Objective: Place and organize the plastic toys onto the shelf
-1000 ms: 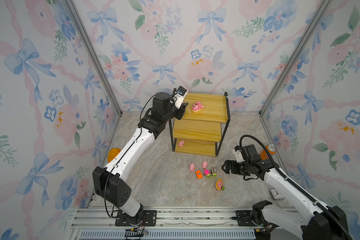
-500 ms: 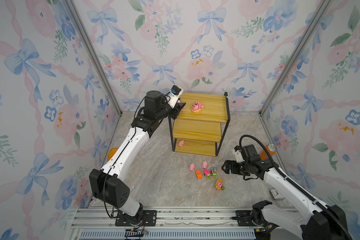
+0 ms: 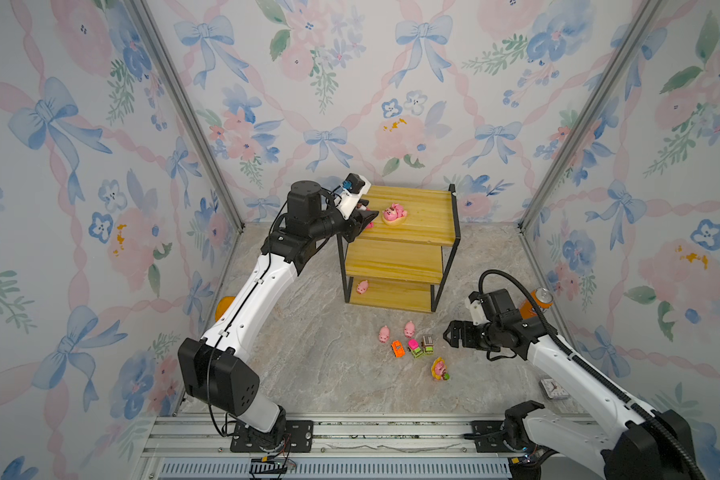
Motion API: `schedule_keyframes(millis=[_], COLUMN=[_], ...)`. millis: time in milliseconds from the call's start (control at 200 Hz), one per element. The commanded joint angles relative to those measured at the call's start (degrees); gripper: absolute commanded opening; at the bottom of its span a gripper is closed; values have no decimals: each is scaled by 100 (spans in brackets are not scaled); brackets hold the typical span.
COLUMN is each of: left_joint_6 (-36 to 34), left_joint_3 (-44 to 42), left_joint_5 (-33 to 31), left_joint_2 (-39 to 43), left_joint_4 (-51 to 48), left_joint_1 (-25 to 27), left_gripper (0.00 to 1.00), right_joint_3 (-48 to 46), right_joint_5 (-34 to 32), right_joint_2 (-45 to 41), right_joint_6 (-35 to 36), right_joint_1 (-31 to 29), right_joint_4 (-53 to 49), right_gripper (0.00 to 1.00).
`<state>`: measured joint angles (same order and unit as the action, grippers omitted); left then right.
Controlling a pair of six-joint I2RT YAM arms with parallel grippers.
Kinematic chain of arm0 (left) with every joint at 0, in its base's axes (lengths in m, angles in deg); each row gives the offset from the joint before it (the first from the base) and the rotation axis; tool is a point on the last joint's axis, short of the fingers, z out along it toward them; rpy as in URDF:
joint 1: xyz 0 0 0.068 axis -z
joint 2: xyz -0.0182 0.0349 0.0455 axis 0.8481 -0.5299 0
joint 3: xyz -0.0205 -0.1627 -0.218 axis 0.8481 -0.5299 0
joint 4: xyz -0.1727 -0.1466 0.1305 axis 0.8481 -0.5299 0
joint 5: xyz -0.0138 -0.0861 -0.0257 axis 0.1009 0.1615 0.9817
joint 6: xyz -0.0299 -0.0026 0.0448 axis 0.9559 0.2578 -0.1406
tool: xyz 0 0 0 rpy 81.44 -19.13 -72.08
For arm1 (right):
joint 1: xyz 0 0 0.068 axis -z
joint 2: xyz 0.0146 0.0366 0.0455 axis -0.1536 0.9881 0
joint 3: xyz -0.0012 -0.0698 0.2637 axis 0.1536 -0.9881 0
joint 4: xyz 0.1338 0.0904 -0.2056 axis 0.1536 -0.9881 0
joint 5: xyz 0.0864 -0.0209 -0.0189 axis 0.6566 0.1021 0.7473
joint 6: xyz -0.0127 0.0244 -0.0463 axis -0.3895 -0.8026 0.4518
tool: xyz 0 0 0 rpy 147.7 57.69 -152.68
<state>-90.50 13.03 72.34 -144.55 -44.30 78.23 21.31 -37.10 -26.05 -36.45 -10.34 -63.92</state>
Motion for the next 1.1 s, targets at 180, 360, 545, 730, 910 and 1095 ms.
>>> schedule_keyframes(millis=[180, 360, 545, 730, 910, 1095], left_joint_6=[-38, 67, 279, 496, 678, 687], left_joint_3=[-82, -264, -444, -521, -537, -512], left_joint_5=[55, -61, -352, -1032, -1260, -1343], left_joint_2=[48, 181, 341, 484, 529, 523], left_joint_4=[51, 58, 60, 52, 53, 58], left_joint_1=[-41, -42, -28, 56, 87, 139], left_gripper=[40, 41, 47, 49, 49, 48], right_joint_3=[-64, -72, -51, -63, -63, -72], right_joint_5=[-63, -58, -57, -48, -36, -49], right_joint_2=[-11, -29, -28, -39, -55, -55], right_joint_6=[22, 14, 22, 18, 18, 14], right_joint_1=[16, 18, 14, 15, 13, 15], right_joint_4=[3, 3, -14, -5, -14, -6], right_gripper=[98, 98, 98, 98, 98, 98])
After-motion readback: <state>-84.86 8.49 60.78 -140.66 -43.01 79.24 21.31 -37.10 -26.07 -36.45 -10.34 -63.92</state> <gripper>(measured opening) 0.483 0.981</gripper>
